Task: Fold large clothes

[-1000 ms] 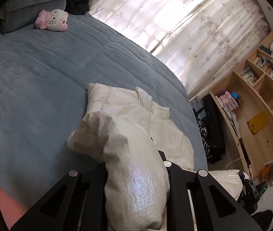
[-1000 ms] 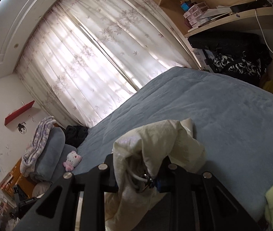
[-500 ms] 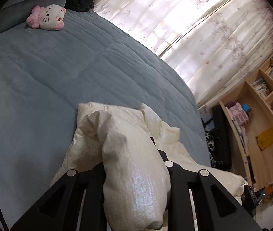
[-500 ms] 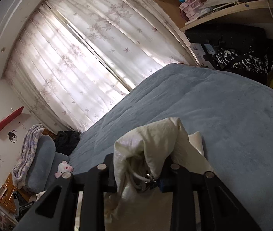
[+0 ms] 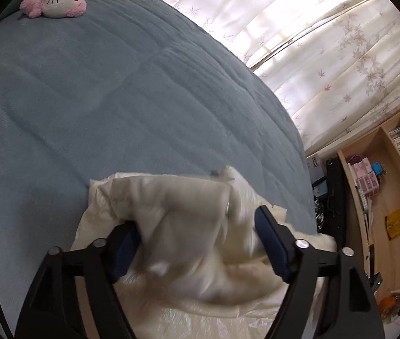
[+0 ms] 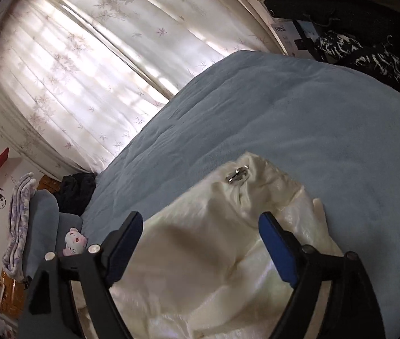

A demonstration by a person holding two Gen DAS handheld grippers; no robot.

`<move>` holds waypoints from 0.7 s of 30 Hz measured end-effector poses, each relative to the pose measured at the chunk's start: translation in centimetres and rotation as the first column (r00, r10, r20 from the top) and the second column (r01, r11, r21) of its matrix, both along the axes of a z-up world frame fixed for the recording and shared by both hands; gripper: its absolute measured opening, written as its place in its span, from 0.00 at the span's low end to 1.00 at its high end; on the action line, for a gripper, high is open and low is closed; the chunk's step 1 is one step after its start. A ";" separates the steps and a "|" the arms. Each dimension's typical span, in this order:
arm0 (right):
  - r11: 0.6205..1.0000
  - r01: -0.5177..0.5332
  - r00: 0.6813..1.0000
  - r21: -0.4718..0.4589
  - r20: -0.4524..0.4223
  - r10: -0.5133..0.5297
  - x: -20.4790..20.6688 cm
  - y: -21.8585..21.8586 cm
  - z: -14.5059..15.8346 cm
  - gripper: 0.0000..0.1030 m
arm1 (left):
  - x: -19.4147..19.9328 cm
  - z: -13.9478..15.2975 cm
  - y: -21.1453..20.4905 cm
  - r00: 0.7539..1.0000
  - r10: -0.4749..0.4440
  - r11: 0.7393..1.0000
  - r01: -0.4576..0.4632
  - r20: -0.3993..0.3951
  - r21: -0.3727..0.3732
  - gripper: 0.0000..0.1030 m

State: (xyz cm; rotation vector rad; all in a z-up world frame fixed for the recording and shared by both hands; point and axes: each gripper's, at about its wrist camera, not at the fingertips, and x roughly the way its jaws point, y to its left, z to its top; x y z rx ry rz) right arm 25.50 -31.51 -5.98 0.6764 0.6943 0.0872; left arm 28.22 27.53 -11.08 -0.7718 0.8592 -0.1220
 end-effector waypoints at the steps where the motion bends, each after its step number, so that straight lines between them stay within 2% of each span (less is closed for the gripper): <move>1: 1.000 -0.002 1.000 -0.015 0.001 0.002 0.1 0.0 -0.1 0.85 | 0.0 -0.1 0.2 1.000 0.002 1.000 -0.001 0.009 -0.010 0.83; 3: 0.999 0.003 1.000 -0.053 -0.013 -0.004 0.2 -0.4 -0.6 0.86 | 0.1 0.1 0.7 0.999 0.020 1.000 -0.019 0.033 -0.016 0.87; 6: 0.996 0.012 0.998 -0.086 -0.059 -0.017 0.8 -1.5 -1.9 0.86 | 0.3 0.1 1.1 0.999 0.036 0.999 -0.037 0.036 0.025 0.93; 12: 0.986 0.008 0.989 -0.166 -0.146 -0.033 2.4 -3.9 -4.7 0.86 | 1.9 -2.4 0.6 0.998 -0.053 0.986 0.057 -0.028 0.157 0.93; 15: 0.983 -0.058 0.980 -0.172 -0.200 0.023 4.0 -4.2 -6.1 0.86 | 3.1 -4.5 0.4 0.992 -0.101 0.979 0.112 -0.071 0.168 0.93; 21: 0.977 -0.193 0.955 -0.090 -0.244 0.167 6.7 -3.4 -8.5 0.86 | 5.1 -6.9 -0.9 0.982 -0.163 0.967 0.178 -0.093 0.182 0.93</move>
